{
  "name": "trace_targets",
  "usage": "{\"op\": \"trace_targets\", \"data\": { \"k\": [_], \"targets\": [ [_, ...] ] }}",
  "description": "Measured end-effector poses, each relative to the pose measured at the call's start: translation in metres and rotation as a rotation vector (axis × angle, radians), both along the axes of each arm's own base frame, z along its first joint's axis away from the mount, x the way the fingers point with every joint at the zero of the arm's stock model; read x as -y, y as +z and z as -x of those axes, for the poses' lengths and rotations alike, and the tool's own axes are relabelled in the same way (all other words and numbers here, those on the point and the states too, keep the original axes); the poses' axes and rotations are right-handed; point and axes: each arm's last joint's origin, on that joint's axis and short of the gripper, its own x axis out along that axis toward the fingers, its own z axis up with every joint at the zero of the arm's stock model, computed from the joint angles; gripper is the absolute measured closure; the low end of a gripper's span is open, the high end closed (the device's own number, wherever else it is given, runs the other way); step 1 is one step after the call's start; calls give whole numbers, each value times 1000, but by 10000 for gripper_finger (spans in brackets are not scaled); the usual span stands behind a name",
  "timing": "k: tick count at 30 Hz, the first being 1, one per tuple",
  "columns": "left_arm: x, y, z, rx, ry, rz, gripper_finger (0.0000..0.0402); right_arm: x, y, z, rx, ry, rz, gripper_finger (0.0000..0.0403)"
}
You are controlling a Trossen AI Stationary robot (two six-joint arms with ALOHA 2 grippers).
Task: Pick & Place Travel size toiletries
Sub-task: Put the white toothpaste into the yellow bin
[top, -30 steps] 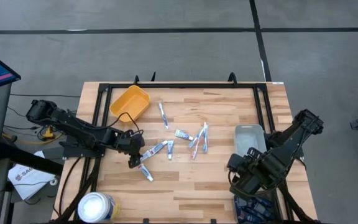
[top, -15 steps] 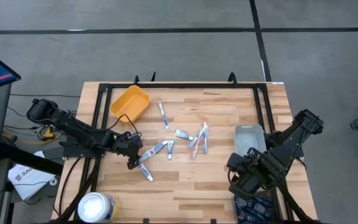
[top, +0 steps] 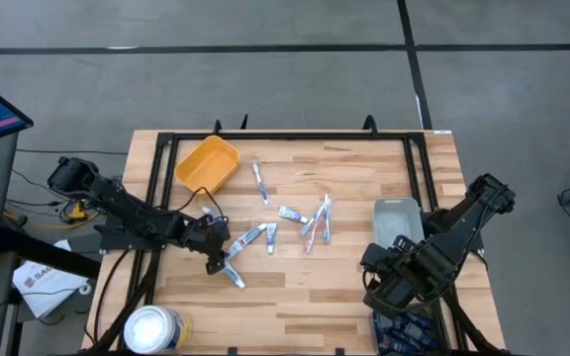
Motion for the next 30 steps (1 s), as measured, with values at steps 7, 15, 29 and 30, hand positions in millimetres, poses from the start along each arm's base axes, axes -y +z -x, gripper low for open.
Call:
{"op": "trace_targets", "data": {
  "k": [7, 15, 29, 30],
  "targets": [
    [2, 0, 1, -5, 3, 18, 157, 0, 0, 0, 0, 0, 0, 182],
    [6, 0, 3, -23, -30, 63, 151, 0, 0, 0, 10, -8, 8, 182],
    [18, 18, 11, -123, -28, 164, 151, 0, 0, -1, 22, -9, 14, 182],
    [19, 17, 11, -119, -23, 157, 151, 0, 0, -1, 22, -9, 13, 182]
  ]
}}
